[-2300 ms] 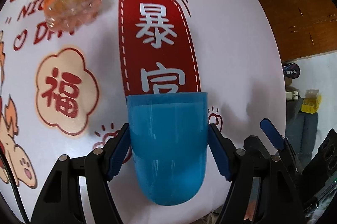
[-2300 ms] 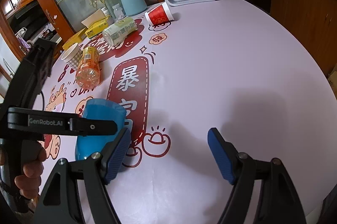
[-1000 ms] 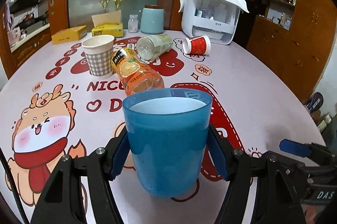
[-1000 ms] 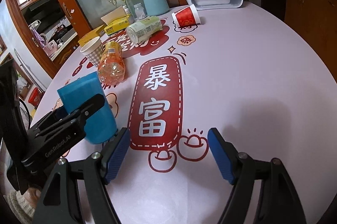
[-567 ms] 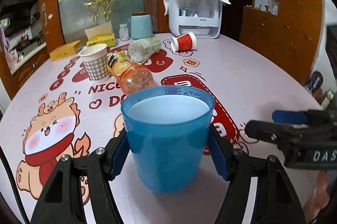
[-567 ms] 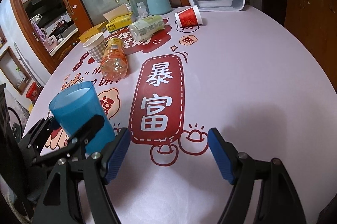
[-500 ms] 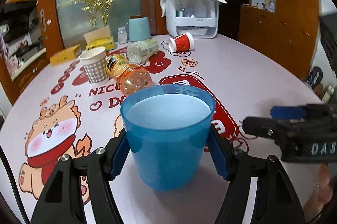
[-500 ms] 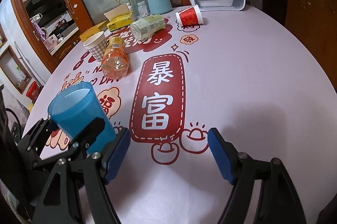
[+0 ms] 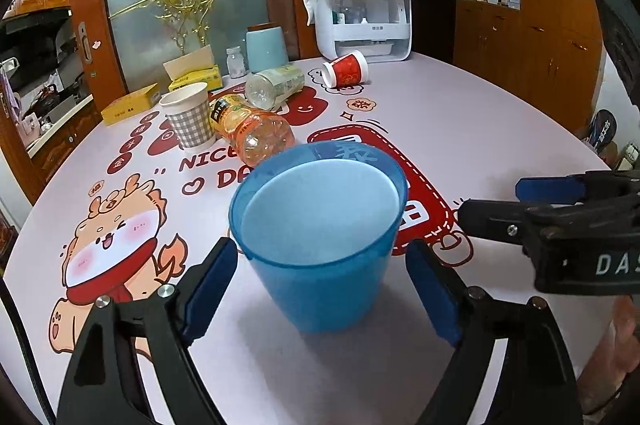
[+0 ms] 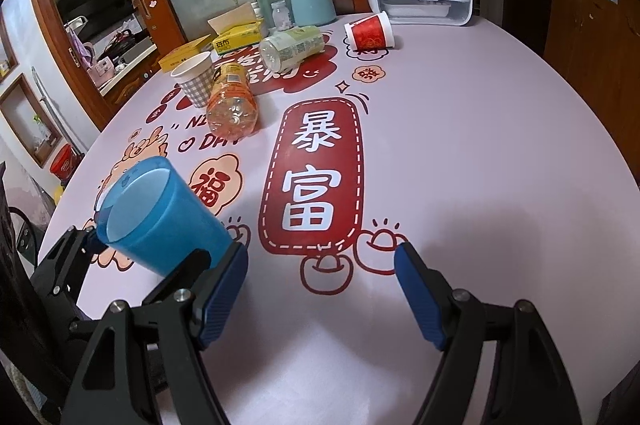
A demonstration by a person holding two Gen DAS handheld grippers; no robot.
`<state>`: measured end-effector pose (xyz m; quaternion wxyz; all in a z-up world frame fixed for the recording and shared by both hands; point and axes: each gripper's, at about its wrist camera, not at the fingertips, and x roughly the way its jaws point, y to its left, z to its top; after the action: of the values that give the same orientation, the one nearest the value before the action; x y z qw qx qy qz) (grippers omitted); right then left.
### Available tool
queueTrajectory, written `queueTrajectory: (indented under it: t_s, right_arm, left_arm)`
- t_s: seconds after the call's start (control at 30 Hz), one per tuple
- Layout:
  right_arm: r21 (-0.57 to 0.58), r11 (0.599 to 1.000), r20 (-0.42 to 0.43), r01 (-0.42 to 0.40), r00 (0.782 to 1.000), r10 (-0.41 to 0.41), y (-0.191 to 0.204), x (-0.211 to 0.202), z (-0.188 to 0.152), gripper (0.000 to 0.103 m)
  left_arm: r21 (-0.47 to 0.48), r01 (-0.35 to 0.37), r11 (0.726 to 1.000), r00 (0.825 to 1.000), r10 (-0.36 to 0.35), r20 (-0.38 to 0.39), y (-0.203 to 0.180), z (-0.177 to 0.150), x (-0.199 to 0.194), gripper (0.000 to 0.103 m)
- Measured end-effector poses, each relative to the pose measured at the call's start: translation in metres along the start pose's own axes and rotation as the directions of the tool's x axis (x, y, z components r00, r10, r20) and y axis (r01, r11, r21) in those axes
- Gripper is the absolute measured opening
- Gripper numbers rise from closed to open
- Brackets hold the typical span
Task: Flip cup upright
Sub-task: 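Lower the upright blue cup onto the table with the right tool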
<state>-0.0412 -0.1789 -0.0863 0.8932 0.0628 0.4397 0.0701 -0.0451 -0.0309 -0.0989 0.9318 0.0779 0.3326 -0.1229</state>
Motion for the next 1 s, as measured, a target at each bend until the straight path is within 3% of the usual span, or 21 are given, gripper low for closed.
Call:
queueTrajectory:
  t_s: [0.5,1.0]
  right_arm:
    - [0.007,1.0,0.026,0.017,1.0,-0.017,0.01,-0.013,-0.014,0.076]
    - [-0.007,0.999,0.081,0.041,0.996,-0.04,0.025,-0.04,-0.026,0.076]
  left_arm:
    - [-0.028,-0.057,0.998,0.991,0.053,-0.12,0.002,-0.007,-0.011,0.086]
    - [-0.131,-0.125,0.983,0.982,0.104,-0.155,0.026,-0.007,-0.032,0.086]
